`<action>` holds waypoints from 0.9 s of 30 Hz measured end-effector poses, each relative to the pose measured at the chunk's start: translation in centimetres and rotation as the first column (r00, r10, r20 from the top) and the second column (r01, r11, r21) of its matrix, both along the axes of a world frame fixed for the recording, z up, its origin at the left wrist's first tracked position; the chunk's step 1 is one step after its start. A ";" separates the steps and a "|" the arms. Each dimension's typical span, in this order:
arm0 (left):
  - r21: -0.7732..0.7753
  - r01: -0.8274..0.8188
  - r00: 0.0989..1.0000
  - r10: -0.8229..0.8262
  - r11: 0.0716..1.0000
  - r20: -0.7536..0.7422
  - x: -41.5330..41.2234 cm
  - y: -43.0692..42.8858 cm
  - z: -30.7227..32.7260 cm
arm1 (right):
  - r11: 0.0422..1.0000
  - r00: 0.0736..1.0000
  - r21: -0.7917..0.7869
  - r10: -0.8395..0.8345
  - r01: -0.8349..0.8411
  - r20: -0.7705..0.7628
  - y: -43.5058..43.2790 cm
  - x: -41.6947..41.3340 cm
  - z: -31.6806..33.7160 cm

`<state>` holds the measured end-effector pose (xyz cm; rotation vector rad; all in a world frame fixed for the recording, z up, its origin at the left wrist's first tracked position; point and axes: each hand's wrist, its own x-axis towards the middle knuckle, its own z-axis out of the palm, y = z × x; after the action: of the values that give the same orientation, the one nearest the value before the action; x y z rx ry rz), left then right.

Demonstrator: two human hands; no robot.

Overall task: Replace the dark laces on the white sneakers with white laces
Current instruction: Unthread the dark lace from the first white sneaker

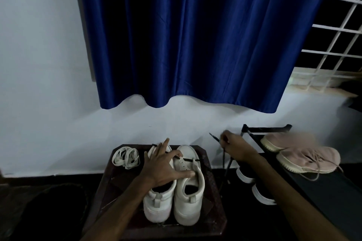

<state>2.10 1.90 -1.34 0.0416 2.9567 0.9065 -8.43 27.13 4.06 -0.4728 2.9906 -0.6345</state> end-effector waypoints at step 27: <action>0.088 0.106 0.991 -0.113 0.990 0.074 -1.8 2.3 1.8 | 0.901 0.949 -0.378 -0.099 0.213 0.301 -3.2 6.1 -6.0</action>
<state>0.29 4.19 0.43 0.1658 2.8116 0.9931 -2.36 23.95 -1.97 -0.1350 2.6447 -1.2388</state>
